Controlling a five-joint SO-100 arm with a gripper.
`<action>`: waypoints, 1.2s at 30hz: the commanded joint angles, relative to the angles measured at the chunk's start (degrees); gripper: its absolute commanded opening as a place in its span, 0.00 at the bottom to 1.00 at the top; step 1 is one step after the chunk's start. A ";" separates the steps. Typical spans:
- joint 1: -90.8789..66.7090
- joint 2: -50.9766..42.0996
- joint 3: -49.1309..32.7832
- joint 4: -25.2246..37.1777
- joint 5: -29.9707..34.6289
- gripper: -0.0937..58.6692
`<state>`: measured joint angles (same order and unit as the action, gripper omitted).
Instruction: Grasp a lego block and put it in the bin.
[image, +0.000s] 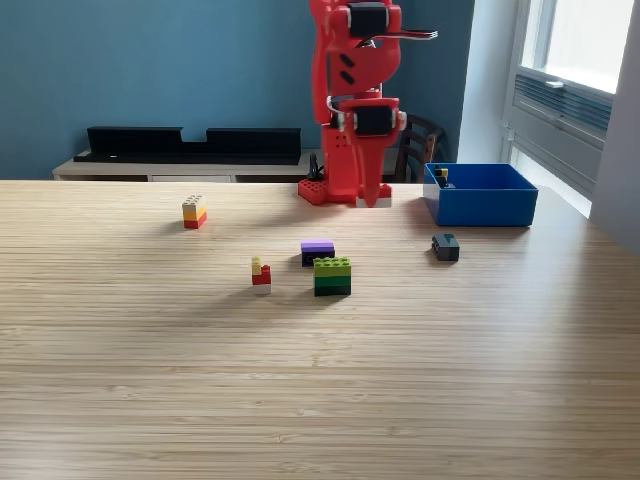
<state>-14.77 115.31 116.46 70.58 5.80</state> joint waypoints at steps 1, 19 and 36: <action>-13.36 3.96 -1.67 1.76 1.67 0.00; -43.86 4.48 -2.55 3.34 -7.38 0.00; -55.72 4.48 -1.14 3.08 -10.90 0.13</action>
<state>-69.87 116.63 116.46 73.74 -3.25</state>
